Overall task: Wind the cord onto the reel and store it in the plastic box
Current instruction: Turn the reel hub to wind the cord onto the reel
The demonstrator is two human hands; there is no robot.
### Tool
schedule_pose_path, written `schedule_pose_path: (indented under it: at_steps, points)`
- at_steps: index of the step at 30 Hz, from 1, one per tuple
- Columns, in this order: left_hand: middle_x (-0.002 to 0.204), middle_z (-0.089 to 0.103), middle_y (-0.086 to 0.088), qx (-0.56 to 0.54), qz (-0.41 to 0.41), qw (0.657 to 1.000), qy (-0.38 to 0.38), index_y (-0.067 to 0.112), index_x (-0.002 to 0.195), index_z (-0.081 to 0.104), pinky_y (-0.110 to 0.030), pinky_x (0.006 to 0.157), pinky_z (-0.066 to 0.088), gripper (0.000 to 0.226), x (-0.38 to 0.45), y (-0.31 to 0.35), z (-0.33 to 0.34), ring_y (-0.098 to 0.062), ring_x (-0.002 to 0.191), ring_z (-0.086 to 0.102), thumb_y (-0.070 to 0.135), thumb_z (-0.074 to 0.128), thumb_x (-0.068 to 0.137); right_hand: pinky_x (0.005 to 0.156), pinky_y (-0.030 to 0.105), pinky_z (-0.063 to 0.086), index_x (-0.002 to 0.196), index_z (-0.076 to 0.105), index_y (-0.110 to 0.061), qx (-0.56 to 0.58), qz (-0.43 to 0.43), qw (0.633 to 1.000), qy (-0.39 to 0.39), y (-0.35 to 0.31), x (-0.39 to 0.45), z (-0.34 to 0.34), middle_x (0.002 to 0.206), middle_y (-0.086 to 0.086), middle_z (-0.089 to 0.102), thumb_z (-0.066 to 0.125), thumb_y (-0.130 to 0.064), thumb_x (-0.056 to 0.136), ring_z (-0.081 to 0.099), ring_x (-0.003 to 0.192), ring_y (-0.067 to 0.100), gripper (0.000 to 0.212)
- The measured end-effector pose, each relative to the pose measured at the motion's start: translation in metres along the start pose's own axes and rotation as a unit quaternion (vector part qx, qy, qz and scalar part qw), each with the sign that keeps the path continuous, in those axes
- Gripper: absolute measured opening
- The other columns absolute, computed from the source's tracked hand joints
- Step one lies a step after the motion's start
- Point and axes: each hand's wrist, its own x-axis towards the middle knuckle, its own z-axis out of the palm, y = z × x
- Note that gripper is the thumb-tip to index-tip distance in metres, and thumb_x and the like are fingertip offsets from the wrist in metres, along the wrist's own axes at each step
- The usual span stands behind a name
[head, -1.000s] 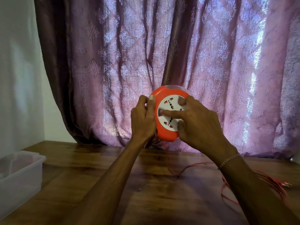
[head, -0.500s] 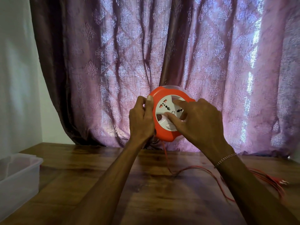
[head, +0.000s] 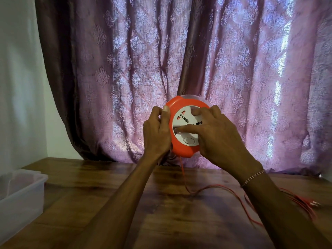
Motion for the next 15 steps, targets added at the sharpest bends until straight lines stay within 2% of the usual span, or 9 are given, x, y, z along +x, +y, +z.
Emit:
schedule_pose_path:
  at_steps: [3,5,7,10,15]
  points:
    - [0.061,0.058,0.018,-0.001,0.008,1.0,-0.002,0.03,0.072,0.039,-0.045,0.056,0.044,0.039,-0.0006,0.0004,0.0009,-0.004,0.053,0.046,0.054,0.038,0.103,0.073,0.037,0.045,0.122,0.063,-0.05,-0.018,0.014,1.0,0.021,0.0002,-0.0018,0.0022,0.125,0.004,0.056,0.036,-0.035,0.079,0.044,0.104,0.026,0.053]
    - [0.06,0.056,0.016,-0.01,0.008,1.0,-0.004,0.029,0.072,0.039,-0.048,0.055,0.044,0.039,-0.0009,0.0009,0.0015,-0.006,0.052,0.044,0.053,0.039,0.103,0.067,0.033,0.044,0.125,0.058,-0.052,-0.019,0.05,0.998,0.043,-0.0014,-0.0028,0.0039,0.11,0.002,0.06,0.045,-0.041,0.078,0.049,0.097,0.027,0.051]
    - [0.059,0.055,0.014,-0.013,0.01,1.0,-0.003,0.028,0.072,0.038,-0.052,0.056,0.043,0.04,-0.0009,0.0018,0.001,-0.008,0.052,0.042,0.053,0.039,0.103,0.062,0.031,0.047,0.128,0.057,-0.05,-0.007,0.102,0.992,0.078,-0.0041,-0.0026,0.0067,0.095,0.001,0.068,0.057,-0.057,0.074,0.059,0.086,0.028,0.054]
    - [0.06,0.056,0.015,-0.019,0.013,1.0,-0.01,0.026,0.073,0.039,-0.05,0.056,0.044,0.041,-0.0018,0.0038,0.0011,-0.006,0.053,0.045,0.054,0.039,0.102,0.06,0.035,0.054,0.121,0.065,-0.04,0.045,0.172,0.975,0.137,-0.0084,0.0,0.0073,0.083,0.0,0.076,0.06,-0.076,0.07,0.069,0.072,0.031,0.063]
    - [0.06,0.058,0.016,-0.026,0.004,1.0,-0.016,0.028,0.073,0.04,-0.051,0.056,0.046,0.039,-0.0022,0.0056,0.0023,-0.005,0.053,0.048,0.055,0.038,0.101,0.062,0.035,0.055,0.114,0.072,-0.03,0.038,0.143,0.976,0.158,-0.0062,-0.0003,-0.0009,0.085,0.004,0.077,0.068,-0.07,0.073,0.069,0.069,0.031,0.058]
